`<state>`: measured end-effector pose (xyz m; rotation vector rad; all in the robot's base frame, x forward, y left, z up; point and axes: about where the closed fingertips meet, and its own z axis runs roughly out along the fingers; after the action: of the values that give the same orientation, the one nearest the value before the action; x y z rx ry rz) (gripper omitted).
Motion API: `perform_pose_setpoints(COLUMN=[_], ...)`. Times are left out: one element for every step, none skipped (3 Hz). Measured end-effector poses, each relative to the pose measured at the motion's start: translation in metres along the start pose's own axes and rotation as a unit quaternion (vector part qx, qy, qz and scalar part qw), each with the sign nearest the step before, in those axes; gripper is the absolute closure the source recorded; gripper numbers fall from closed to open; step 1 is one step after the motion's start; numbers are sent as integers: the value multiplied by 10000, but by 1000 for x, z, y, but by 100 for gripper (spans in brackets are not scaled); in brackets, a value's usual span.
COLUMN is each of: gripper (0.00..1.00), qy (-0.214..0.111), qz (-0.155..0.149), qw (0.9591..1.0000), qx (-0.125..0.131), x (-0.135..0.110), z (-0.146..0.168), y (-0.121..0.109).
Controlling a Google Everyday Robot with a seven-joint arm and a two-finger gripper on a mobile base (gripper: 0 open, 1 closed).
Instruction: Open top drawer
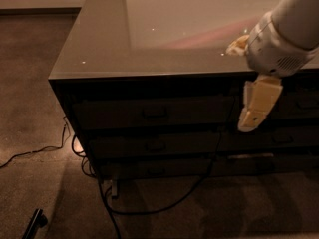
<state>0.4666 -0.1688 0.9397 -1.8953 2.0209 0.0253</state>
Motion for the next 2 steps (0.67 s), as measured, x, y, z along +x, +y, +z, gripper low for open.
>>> perform_pose_setpoints(gripper=[0,0], qy=[115,641], qz=[-597,-818], qw=[9977,9933], qx=[-316,-510], x=[-33,-30], z=[62,116], y=[-4,-21])
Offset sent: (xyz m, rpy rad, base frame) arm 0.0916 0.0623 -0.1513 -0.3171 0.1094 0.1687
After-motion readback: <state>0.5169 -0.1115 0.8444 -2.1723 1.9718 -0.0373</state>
